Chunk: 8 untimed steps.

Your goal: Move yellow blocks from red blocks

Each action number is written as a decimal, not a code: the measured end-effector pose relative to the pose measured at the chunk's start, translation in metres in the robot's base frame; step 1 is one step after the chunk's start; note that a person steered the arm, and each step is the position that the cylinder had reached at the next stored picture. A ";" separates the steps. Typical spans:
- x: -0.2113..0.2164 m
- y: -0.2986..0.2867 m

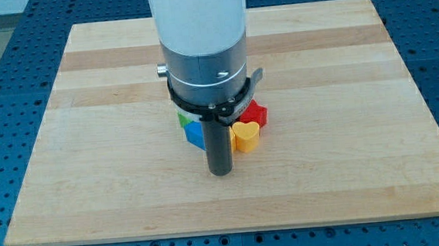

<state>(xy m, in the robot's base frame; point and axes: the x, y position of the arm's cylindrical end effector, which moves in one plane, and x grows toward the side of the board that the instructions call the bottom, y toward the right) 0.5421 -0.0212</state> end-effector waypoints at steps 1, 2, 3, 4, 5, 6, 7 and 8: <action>0.000 -0.018; -0.009 -0.043; -0.021 -0.029; -0.021 0.008; -0.021 0.031; -0.021 0.051; -0.022 0.070; -0.029 0.086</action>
